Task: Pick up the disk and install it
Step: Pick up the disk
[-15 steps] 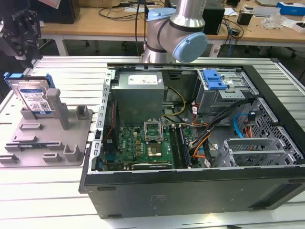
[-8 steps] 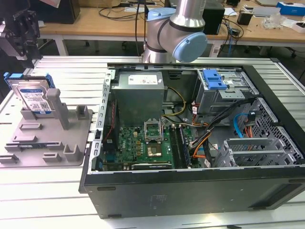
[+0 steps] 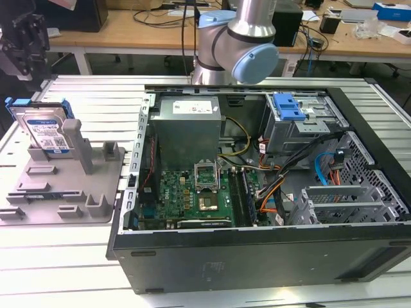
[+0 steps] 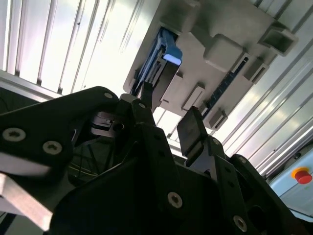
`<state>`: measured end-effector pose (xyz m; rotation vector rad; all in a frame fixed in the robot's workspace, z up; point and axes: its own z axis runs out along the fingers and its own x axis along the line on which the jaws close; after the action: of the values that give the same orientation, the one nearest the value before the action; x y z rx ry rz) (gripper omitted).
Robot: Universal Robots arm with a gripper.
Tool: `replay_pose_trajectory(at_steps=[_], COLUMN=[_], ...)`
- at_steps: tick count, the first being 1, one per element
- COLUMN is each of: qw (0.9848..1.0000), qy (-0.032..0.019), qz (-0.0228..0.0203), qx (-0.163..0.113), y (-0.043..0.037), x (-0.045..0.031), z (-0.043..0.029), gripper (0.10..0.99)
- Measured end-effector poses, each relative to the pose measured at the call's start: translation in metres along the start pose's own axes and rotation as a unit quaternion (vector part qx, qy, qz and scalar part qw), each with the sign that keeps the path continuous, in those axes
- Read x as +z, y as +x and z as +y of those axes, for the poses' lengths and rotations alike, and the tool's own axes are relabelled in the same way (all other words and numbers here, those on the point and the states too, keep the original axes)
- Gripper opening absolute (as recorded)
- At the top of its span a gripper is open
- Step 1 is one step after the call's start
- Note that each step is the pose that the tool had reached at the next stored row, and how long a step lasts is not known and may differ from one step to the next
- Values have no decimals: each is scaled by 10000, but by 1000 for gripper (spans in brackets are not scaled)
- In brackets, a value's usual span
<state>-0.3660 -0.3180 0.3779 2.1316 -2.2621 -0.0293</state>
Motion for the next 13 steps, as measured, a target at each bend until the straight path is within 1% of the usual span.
replay_pose_trajectory(at_steps=[3,6,8,10,11,13], qw=[10000,10000,9999,9999,9999,9999], qy=[0,0,1,1,1,2], qz=[1,2,5,6,6,6], qx=[-9,-57,-121,-152,-164,-167], y=[-8,-10,-11,-9,-8,-12], x=[8,16,29,42,56,82], z=[93,135,186,220,249,280], gripper=[482,482,482,482,482,482])
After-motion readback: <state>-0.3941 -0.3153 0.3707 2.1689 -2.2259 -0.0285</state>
